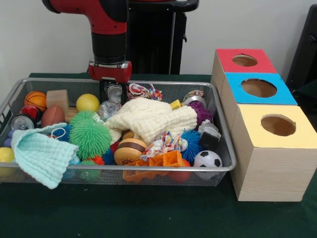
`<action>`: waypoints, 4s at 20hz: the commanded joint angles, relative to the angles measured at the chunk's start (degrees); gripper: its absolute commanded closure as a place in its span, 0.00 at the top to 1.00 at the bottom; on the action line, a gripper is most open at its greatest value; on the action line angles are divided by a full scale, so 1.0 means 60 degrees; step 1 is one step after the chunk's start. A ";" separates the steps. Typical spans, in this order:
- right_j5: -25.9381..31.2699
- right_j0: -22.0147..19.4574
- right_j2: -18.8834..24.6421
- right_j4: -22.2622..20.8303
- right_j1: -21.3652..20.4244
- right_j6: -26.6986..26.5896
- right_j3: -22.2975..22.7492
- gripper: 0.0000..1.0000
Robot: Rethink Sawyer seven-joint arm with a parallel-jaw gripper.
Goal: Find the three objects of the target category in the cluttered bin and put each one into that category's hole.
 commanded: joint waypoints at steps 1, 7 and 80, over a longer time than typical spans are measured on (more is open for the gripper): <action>0.0616 -0.0036 0.0544 -0.0211 0.0550 0.0674 -0.0944 1.00; 0.0265 0.0038 0.0442 -0.0203 0.0768 0.0818 -0.1022 1.00; 0.1685 -0.0021 0.0592 -0.0056 0.0879 0.0223 -0.2669 1.00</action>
